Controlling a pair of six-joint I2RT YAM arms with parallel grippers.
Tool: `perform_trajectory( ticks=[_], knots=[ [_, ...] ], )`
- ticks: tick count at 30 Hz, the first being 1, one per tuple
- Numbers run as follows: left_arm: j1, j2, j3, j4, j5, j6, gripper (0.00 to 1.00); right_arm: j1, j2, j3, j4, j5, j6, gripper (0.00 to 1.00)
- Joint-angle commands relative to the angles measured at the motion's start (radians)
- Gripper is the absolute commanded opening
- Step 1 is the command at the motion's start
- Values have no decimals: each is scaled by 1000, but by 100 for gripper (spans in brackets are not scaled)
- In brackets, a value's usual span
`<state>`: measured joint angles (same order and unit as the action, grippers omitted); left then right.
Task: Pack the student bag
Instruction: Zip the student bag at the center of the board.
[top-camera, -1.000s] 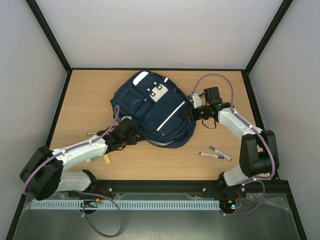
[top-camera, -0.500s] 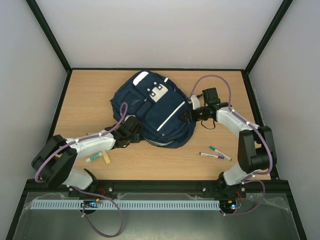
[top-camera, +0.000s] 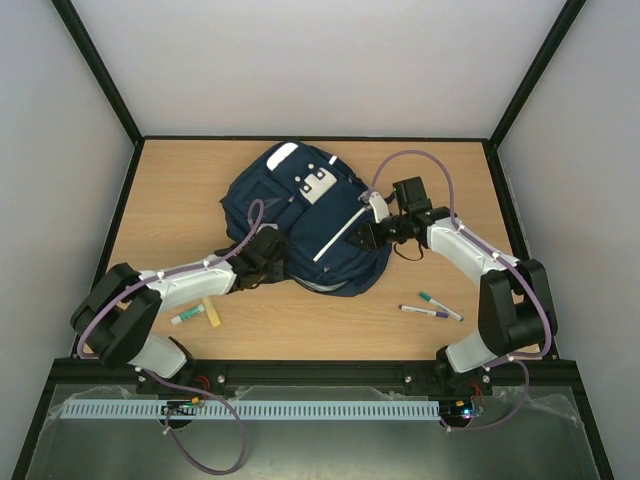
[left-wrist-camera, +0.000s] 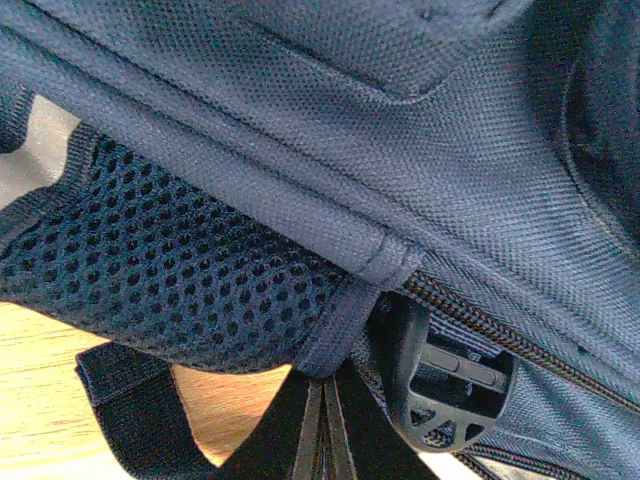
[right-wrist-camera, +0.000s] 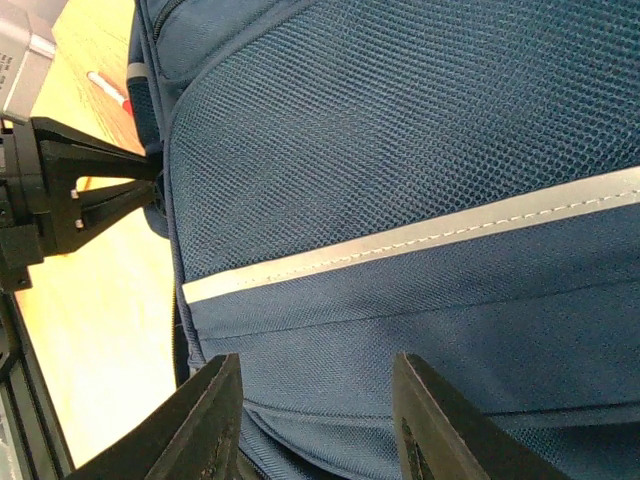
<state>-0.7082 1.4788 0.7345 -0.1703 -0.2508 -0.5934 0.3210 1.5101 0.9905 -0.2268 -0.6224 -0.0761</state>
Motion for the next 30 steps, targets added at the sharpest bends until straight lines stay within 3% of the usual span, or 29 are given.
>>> perform_trajectory(
  ticks=[1,10,14,19,30],
  knots=[
    [0,-56,30,41,24,62,2,10,15,-7,-18,-31,-18,42],
    [-2,-203,-32,12,99,66,3,52,41,-4,-24,-39,-36,43],
    [-1,-179,-77,5,90,29,14,52,45,-5,-22,-45,-36,43],
    [5,-137,-128,41,100,-5,38,52,44,-5,-26,-43,-37,43],
    [19,-17,-127,114,91,-8,40,52,63,2,-34,-50,-43,42]
  ],
)
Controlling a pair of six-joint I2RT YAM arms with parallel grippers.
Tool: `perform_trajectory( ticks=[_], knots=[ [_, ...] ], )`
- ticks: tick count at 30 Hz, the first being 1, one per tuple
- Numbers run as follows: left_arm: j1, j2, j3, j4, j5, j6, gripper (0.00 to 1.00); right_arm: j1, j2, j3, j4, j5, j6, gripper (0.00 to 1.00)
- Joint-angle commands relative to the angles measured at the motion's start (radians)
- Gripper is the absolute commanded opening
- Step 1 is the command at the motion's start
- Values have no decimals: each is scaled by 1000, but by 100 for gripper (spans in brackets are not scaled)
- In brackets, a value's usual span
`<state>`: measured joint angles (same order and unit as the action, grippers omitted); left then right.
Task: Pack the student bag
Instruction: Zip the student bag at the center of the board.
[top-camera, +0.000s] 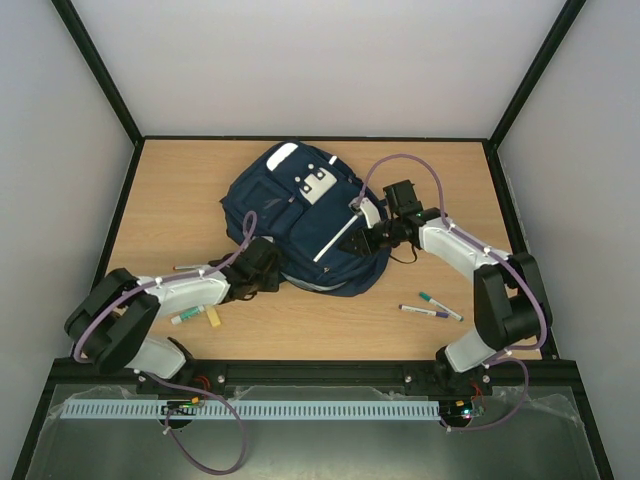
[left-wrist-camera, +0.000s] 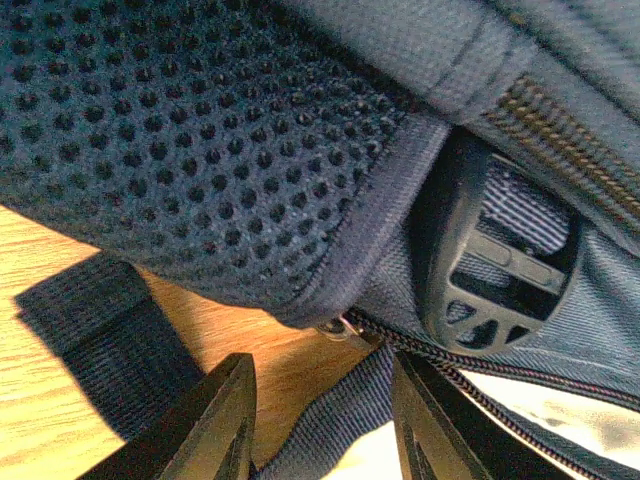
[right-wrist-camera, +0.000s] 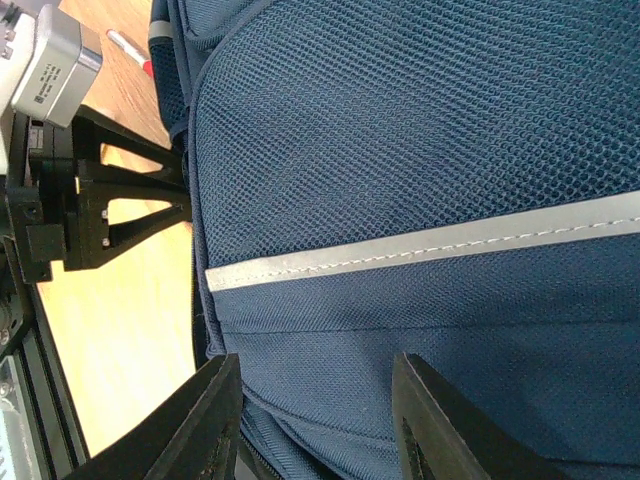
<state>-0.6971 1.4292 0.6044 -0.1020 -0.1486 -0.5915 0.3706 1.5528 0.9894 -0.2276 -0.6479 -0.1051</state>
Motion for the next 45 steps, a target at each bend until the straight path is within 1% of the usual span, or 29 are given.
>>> perform_trajectory(
  ticks=[1,7,13,18,23,32,34,36,42,45],
  knots=[
    [9,41,7,47,-19,-13,40,2,21,3,-34,-24,-14,42],
    [10,66,41,57,-80,-17,36,2,36,7,-39,-26,-18,43],
    [10,112,97,62,-100,15,30,2,44,11,-40,-25,-19,43],
    [10,97,102,97,-95,39,32,2,48,11,-42,-22,-21,43],
    [10,146,133,81,-95,48,30,2,58,15,-47,-24,-22,43],
    [10,226,187,55,-75,60,14,2,70,19,-53,-22,-24,42],
    [10,216,185,50,-75,61,10,2,70,19,-54,-22,-24,42],
    [8,193,180,34,-83,59,3,2,70,20,-54,-22,-24,42],
    [-5,91,169,-64,-105,68,2,2,79,20,-47,-32,-19,43],
    [-7,59,173,-133,-62,95,2,9,104,25,-40,-26,-16,42]
  ],
)
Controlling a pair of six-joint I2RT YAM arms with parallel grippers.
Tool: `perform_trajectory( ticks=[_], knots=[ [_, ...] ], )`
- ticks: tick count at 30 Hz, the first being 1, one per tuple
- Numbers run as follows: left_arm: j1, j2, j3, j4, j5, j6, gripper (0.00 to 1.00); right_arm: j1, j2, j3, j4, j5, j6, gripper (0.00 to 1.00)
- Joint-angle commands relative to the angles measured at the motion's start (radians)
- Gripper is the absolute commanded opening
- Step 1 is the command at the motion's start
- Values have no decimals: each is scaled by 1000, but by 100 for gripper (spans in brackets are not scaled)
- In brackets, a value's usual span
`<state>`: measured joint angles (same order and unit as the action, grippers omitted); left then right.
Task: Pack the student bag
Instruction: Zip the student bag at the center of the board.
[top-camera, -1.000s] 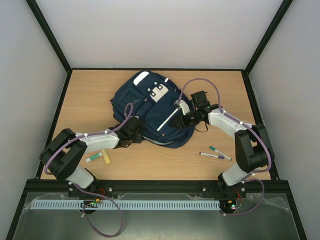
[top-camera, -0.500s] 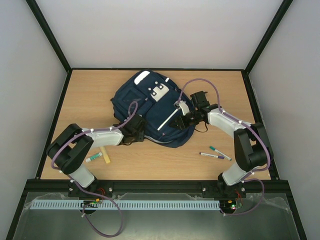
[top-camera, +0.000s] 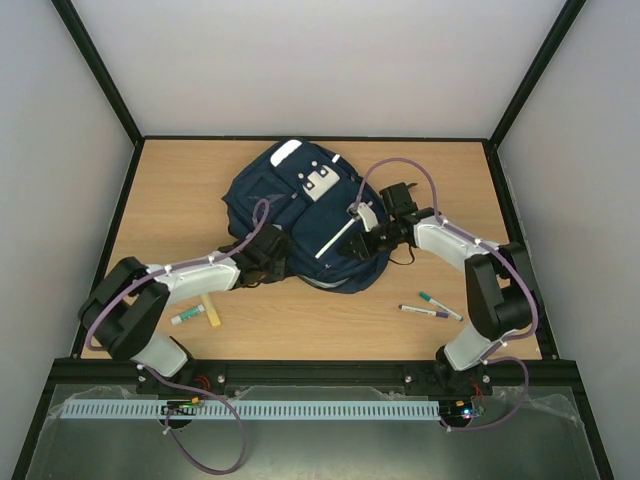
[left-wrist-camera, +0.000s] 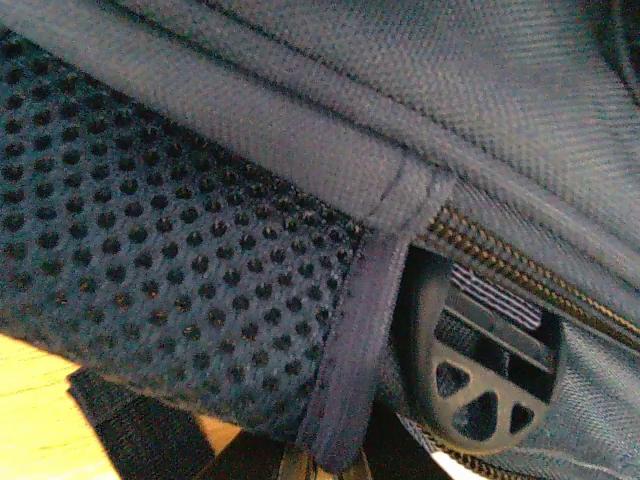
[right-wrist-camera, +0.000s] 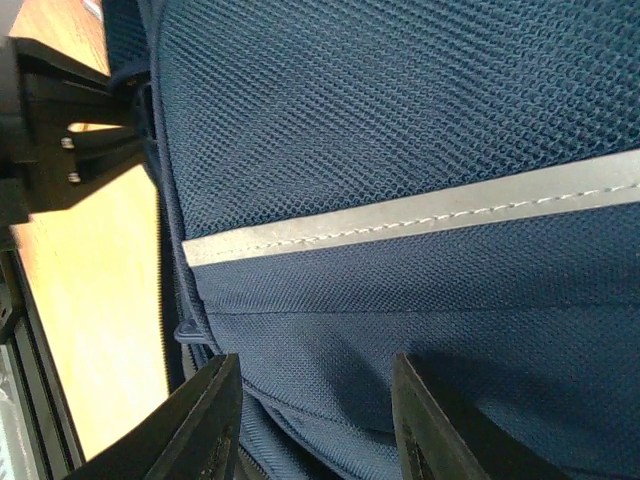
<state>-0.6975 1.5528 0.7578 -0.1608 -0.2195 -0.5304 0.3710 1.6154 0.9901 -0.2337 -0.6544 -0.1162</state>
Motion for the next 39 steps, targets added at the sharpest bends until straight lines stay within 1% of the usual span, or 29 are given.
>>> perform_trajectory(
  ticks=[1,6,11,19,24,27,35,36,39],
  knots=[
    [-8,-69,23,-97,23,37,2,12,54,27,-31,-9,-5,42],
    [-43,-80,21,-145,79,59,2,19,155,58,-37,61,27,40],
    [-119,-50,23,-137,116,65,2,19,238,74,-50,68,51,38],
    [-254,50,112,-131,101,34,2,19,262,80,-57,77,58,38],
    [-298,87,147,-168,75,8,2,19,264,84,-65,94,55,38],
    [-300,65,136,-217,43,-16,2,19,256,88,-69,104,53,38],
    [-299,-68,96,-384,-61,-85,2,19,267,93,-72,112,54,38],
    [-298,-82,85,-380,-51,-80,2,19,269,94,-72,110,55,38],
    [-299,-113,61,-341,53,-25,4,19,269,94,-75,113,53,38]
  ],
)
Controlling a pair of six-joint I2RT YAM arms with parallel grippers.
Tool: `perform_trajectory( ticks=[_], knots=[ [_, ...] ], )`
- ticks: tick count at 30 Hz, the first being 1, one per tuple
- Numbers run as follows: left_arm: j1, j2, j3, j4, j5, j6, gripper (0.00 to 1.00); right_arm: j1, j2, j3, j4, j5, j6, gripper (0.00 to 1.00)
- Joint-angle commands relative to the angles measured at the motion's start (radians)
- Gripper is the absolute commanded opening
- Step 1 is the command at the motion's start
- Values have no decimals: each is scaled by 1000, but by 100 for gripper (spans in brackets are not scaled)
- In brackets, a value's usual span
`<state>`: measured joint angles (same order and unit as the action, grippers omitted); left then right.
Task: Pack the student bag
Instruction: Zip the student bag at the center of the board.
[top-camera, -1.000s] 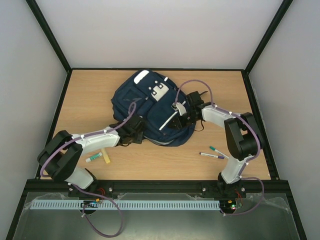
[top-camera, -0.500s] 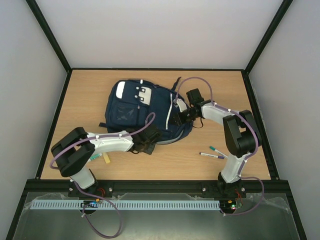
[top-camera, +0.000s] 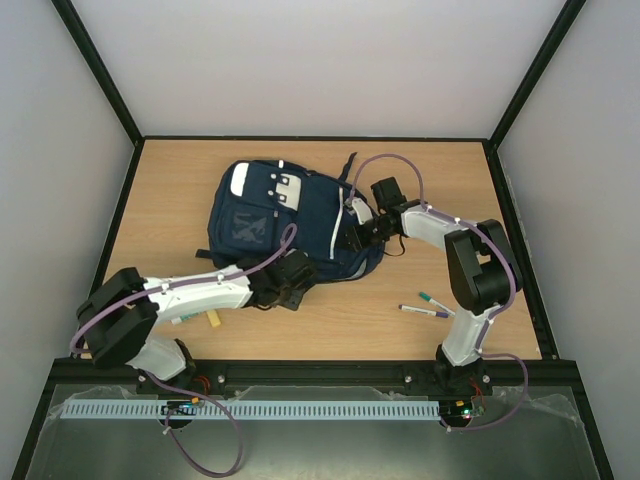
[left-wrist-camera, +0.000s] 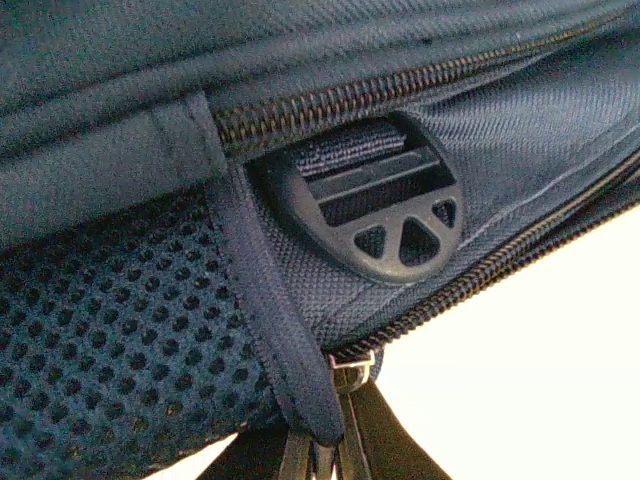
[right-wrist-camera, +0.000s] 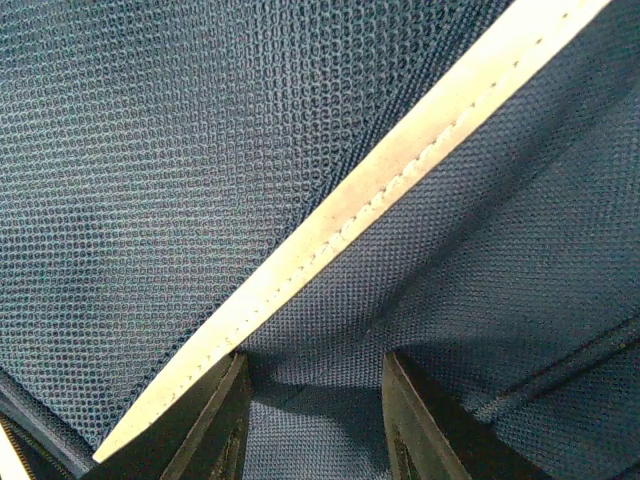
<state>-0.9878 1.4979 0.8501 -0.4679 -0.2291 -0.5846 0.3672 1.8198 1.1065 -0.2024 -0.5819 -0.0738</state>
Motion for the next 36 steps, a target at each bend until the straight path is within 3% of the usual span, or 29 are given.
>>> perform_trajectory(
  ticks=[1,5,8,14,20,24,29,32,36],
  knots=[
    [-9,-65,-35,-19,102,51,8,22,63,-22,-106,42,11,38],
    [-8,-104,-29,-21,146,98,39,23,58,-23,-105,47,10,38],
    [15,-149,-2,-75,113,115,49,22,59,-25,-107,48,9,38],
    [83,-209,60,-158,-11,170,55,22,14,-20,-116,70,-2,38],
    [96,-199,161,-206,-21,271,58,23,-199,-31,-163,106,-44,39],
    [99,-197,161,-238,-46,398,62,27,-374,-100,-216,68,-225,45],
    [105,-172,141,-230,1,469,65,58,-552,-272,-234,159,-479,50],
    [109,-144,128,-210,40,490,66,107,-587,-355,-225,272,-584,50],
    [106,-60,127,-207,35,495,66,130,-563,-405,-160,351,-584,51]
  ],
)
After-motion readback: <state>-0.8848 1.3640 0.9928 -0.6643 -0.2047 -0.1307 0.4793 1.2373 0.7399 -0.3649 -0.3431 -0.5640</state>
